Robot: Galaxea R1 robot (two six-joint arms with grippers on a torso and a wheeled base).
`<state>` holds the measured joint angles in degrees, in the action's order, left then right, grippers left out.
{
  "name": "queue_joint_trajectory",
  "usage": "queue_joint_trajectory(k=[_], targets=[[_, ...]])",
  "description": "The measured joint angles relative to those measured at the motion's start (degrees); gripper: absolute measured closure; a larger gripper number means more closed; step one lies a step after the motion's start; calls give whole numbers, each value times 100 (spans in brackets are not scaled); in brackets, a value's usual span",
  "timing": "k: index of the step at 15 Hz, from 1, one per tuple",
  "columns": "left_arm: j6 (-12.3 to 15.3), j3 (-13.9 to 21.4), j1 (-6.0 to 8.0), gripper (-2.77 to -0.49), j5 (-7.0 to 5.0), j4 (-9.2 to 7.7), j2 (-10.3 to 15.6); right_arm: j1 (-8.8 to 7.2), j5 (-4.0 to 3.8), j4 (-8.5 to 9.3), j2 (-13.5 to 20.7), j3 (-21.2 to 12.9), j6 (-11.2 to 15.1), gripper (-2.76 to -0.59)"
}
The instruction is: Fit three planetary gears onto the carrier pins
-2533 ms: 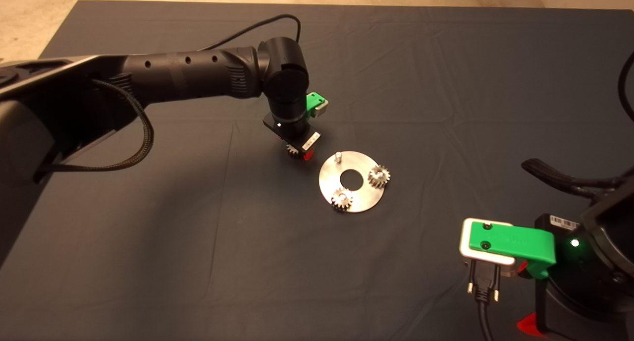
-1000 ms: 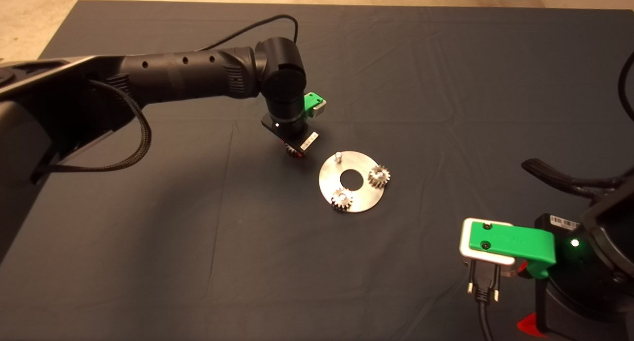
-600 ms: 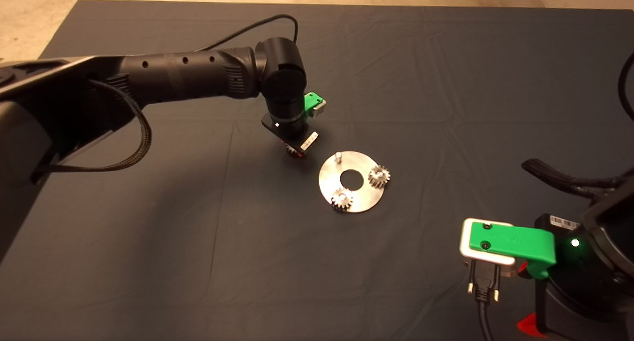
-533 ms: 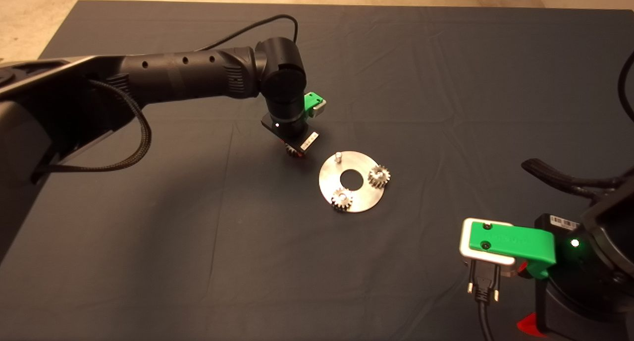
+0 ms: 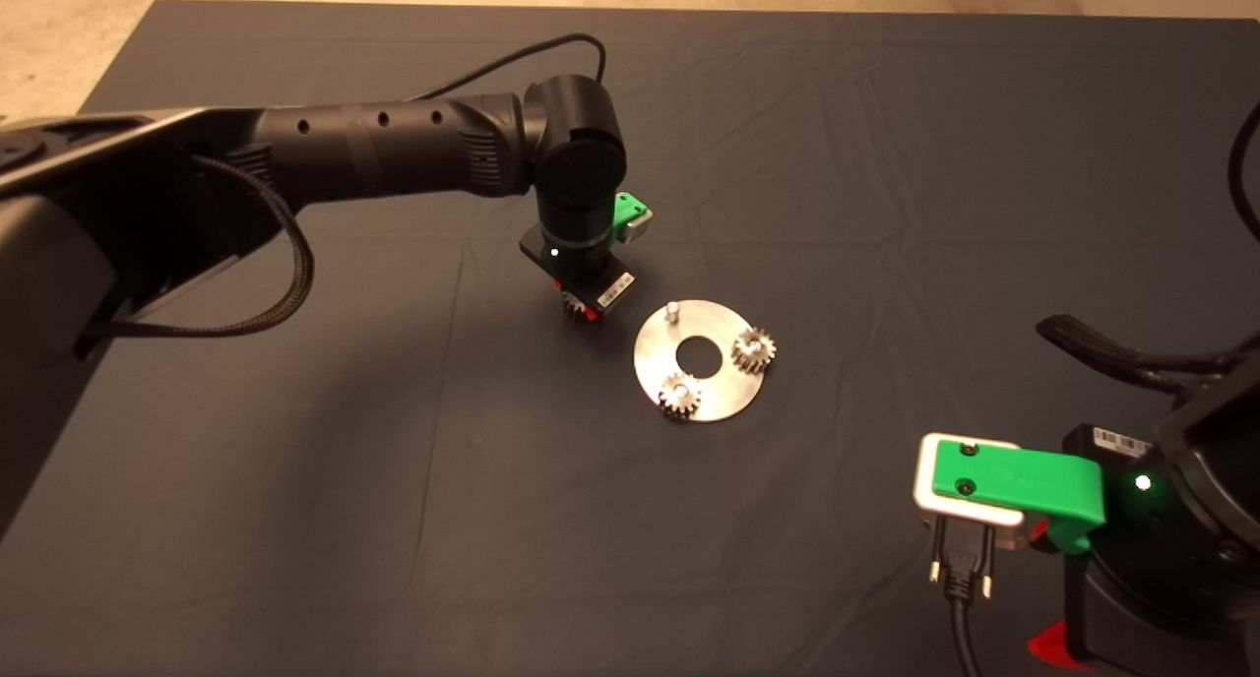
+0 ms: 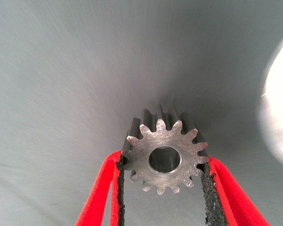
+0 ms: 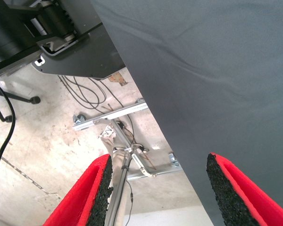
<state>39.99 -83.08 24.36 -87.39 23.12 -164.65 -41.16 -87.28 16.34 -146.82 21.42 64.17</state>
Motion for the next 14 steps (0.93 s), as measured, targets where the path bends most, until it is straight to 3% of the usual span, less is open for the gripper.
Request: queue_joint_trajectory(k=[2,4,7,9,14], targets=[[0,41,309,-84,13,-179,-95,0,0,0,0,0,0,-147],[0,69,493,-84,21,-390,-156,0,0,0,2,0,0,-147],[18,99,619,-84,7,-586,-206,0,-1,0,2,0,0,-147],[187,239,709,-84,0,-641,-230,0,0,0,0,0,0,-147],[603,786,747,-83,10,-758,-330,-2,-1,0,0,0,0,-147]])
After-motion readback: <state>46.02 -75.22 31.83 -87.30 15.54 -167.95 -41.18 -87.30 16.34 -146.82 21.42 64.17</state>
